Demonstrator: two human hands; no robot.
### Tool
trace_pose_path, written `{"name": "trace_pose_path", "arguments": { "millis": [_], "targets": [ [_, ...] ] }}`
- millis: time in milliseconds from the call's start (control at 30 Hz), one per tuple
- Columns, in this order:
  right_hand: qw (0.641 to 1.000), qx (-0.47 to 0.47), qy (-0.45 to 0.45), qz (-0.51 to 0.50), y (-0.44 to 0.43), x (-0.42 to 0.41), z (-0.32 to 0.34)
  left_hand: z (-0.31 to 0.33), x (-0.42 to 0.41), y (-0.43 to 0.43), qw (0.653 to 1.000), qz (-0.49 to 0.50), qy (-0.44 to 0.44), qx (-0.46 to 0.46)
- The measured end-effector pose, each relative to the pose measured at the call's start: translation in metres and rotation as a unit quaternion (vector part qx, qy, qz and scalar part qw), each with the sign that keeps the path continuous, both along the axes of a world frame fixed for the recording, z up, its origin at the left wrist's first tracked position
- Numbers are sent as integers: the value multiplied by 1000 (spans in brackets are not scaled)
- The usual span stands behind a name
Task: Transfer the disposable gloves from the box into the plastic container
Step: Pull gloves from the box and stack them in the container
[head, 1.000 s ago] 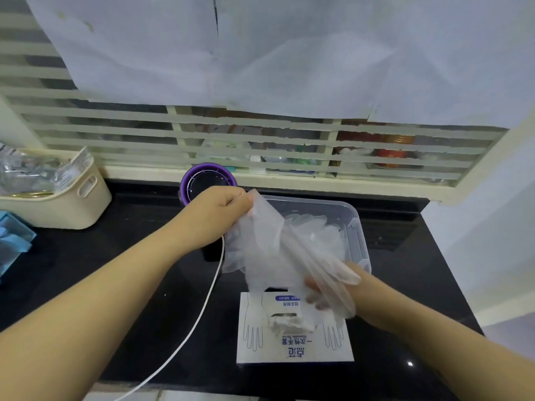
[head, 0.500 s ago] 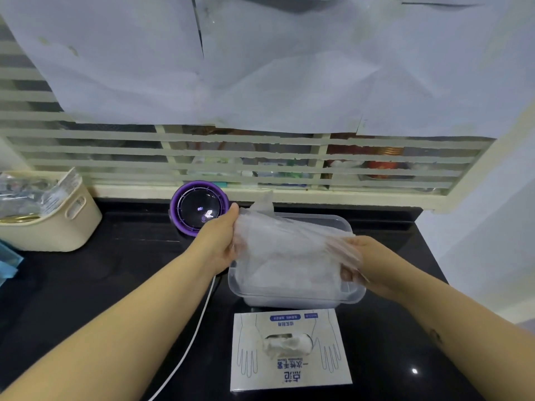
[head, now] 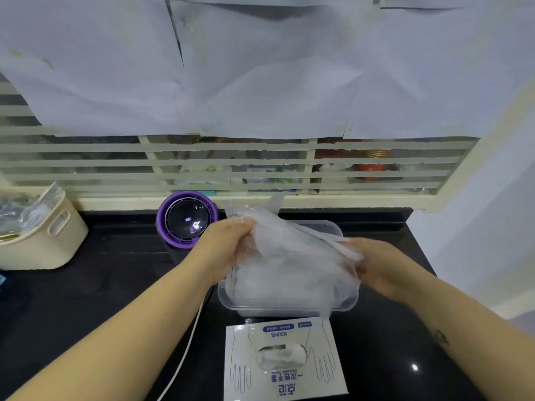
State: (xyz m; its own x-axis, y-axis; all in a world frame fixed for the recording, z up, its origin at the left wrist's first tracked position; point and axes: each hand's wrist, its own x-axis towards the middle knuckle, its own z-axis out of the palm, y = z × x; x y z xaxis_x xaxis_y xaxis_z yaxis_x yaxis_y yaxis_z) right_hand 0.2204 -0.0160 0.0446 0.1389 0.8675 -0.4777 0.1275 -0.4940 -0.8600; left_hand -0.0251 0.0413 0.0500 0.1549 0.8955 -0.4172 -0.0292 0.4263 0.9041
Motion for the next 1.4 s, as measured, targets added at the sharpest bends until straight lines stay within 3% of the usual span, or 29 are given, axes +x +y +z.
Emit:
{"name": "trace_pose_path", "arguments": {
  "millis": [67,133,200,300,367,567,633,733,767,800,867,933,1000,1067,1200,1400],
  "targets": [
    [986,106,-86,-91,5,6,10,9,-4,-3,997,-41,53,44],
    [935,254,-220,-112,3,-1,30,16,-6,-4,992,-68,72,79],
    [900,357,-248,11,-2,-25,53,21,-3,-4,986,-95,98,98],
    [852,369,-266,258,-7,-67,66,27,6,-6,975,-148,114,122],
    [829,363,-280,320,-2,-78,65,32,8,-9,975,-156,100,120],
    [848,176,-348,359,20,-44,41,37,-3,-16,989,-127,-74,32],
    [861,158,-332,351,25,-31,41,36,-8,-16,989,-96,-116,1],
    [911,220,-285,198,25,-26,46,35,-14,-15,988,-58,-142,-34],
    [896,302,-304,114,21,-29,49,34,-15,-13,987,-47,-147,-43],
    [852,402,-332,55,16,-35,54,34,-15,-13,986,-41,-152,-51],
    [742,552,-370,91,7,-51,64,32,-13,-11,984,-39,-161,-61],
    [689,562,-400,222,0,-68,62,33,-8,-11,982,-42,-170,-65],
    [679,488,-459,300,0,-75,49,36,-5,-12,978,-51,-187,-76],
    [691,448,-474,311,6,-72,32,38,-4,-12,971,-55,-211,-96],
    [783,458,-354,229,15,-61,29,35,-4,-11,969,-20,-214,-125],
    [936,275,-164,148,20,-44,36,30,-14,-10,977,43,-188,-90]
  ]
}}
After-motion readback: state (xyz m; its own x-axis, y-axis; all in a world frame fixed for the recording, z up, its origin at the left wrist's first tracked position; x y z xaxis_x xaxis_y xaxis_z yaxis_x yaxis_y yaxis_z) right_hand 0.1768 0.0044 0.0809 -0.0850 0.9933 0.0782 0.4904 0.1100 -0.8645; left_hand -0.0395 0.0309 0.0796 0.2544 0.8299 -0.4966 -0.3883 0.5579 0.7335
